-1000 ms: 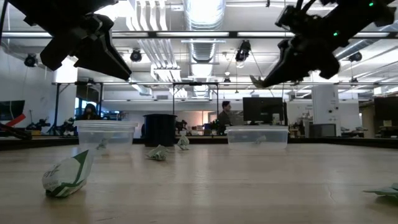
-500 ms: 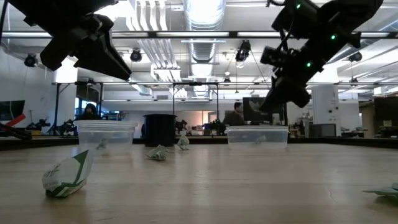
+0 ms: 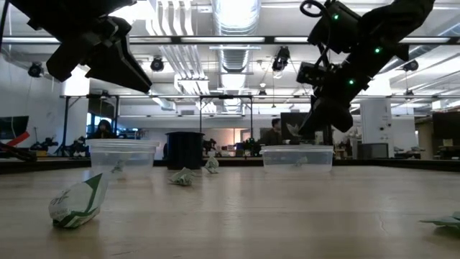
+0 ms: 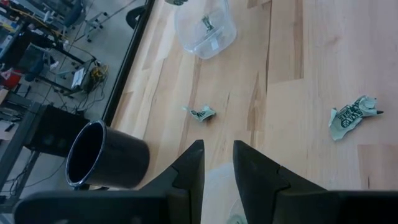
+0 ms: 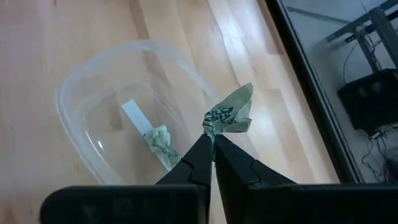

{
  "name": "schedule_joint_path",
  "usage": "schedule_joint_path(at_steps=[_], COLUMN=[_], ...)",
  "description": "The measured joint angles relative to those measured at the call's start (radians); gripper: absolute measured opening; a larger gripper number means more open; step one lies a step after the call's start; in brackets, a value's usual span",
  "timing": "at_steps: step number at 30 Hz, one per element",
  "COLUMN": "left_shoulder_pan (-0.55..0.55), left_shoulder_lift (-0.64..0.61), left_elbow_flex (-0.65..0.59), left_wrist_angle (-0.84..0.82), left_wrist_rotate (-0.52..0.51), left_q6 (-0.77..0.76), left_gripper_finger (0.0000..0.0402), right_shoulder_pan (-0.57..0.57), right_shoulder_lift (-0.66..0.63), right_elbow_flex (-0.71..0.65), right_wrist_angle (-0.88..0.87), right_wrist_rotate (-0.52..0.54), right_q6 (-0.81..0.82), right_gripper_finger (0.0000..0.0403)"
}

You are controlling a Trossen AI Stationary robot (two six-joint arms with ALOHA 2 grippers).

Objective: Pick and place items into bin
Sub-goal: Put the stevia packet into the rectangle transparent bin, then put the stevia packet into the circle transparent bin

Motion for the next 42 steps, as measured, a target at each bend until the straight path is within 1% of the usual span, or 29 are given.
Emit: schedule_joint_path(at_steps=[10, 20, 26, 28, 31, 34, 36, 40, 42], left_shoulder_pan=[0.000, 0.000, 0.000, 0.000, 0.000, -0.001, 0.000, 0.003, 0.021], left_shoulder_lift=[0.000, 0.000, 0.000, 0.000, 0.000, 0.000, 0.001, 0.002, 0.006], left_elbow_flex=[0.000, 0.000, -0.001, 0.000, 0.000, 0.000, 0.004, 0.014, 0.015], left_wrist_angle=[0.000, 0.001, 0.031, 0.033, 0.072, 0.131, 0.167, 0.245, 0.275], left_wrist_rotate=[0.000, 0.000, 0.008, 0.069, 0.223, 0.338, 0.381, 0.412, 0.451], left_q6=[-0.002, -0.002, -0.001, 0.002, 0.047, 0.115, 0.165, 0.259, 0.284], left_gripper_finger=[0.0068, 0.0068, 0.0068, 0.0068, 0.0068, 0.0068, 0.0068, 0.0068, 0.0068], right_shoulder_pan=[-0.002, -0.002, 0.002, 0.007, 0.028, 0.060, 0.085, 0.143, 0.177], right_shoulder_lift=[-0.002, -0.001, -0.035, -0.060, -0.106, -0.161, -0.194, -0.248, -0.267], right_elbow_flex=[0.001, 0.001, 0.010, 0.018, 0.029, 0.034, 0.033, 0.025, 0.018], right_wrist_angle=[-0.008, -0.008, -0.010, -0.009, -0.009, -0.007, -0.008, -0.009, -0.008], right_wrist_rotate=[-0.003, -0.004, -0.003, -0.003, -0.003, -0.003, -0.004, -0.008, -0.011], right_q6=[0.000, 0.007, -0.016, -0.033, -0.061, -0.091, -0.104, -0.104, -0.103], right_gripper_finger=[0.0014, 0.0081, 0.0099, 0.0100, 0.0096, 0.0091, 0.0087, 0.0080, 0.0078])
